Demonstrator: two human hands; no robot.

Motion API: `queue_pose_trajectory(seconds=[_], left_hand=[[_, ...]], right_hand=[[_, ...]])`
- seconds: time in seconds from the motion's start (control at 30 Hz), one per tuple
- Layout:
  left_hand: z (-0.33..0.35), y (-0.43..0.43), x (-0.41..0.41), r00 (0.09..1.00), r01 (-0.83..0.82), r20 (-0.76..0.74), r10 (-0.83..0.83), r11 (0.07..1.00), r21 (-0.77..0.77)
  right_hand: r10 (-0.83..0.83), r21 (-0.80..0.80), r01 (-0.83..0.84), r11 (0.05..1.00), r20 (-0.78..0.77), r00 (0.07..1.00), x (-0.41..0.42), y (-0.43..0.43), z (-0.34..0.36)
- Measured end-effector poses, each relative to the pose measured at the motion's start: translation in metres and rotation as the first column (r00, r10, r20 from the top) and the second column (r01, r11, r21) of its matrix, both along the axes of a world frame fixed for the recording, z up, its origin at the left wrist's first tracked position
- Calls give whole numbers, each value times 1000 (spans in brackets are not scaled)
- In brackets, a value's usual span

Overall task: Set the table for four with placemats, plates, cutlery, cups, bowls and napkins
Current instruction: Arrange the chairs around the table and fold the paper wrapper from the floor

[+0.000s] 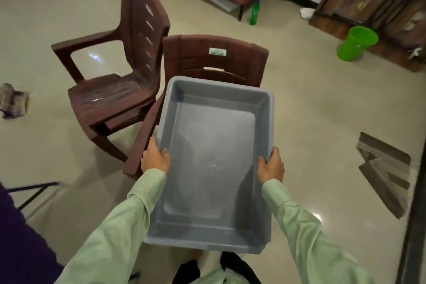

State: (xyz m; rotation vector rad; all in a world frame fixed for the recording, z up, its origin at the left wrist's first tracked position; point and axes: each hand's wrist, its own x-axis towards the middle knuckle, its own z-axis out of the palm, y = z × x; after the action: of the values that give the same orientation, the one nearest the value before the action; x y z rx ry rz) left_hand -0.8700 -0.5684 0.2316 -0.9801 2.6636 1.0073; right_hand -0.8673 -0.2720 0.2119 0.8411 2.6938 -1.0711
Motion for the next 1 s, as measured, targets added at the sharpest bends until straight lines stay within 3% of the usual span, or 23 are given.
queue_pose_trajectory(seconds=[0.3, 0.53, 0.63, 0.73, 1.0], left_hand=[[77, 44, 33, 942, 319, -108, -318, 948, -6], [84, 137, 91, 815, 576, -102, -571, 817, 25], [85, 193, 130, 700, 712, -116, -705, 701, 37], [86, 256, 182, 526, 847, -135, -839, 531, 0], [94, 386, 351, 129, 991, -175, -976, 134, -18]], right_hand=[[-214, 29, 215, 976, -57, 975, 104, 41, 83], [-490, 27, 491, 871, -52, 870, 258, 96, 114], [-624, 28, 626, 780, -54, 780, 338, 123, 115], [-752, 13, 754, 657, -68, 656, 432, 144, 113], [-954, 17, 958, 288, -82, 288, 653, 155, 106]])
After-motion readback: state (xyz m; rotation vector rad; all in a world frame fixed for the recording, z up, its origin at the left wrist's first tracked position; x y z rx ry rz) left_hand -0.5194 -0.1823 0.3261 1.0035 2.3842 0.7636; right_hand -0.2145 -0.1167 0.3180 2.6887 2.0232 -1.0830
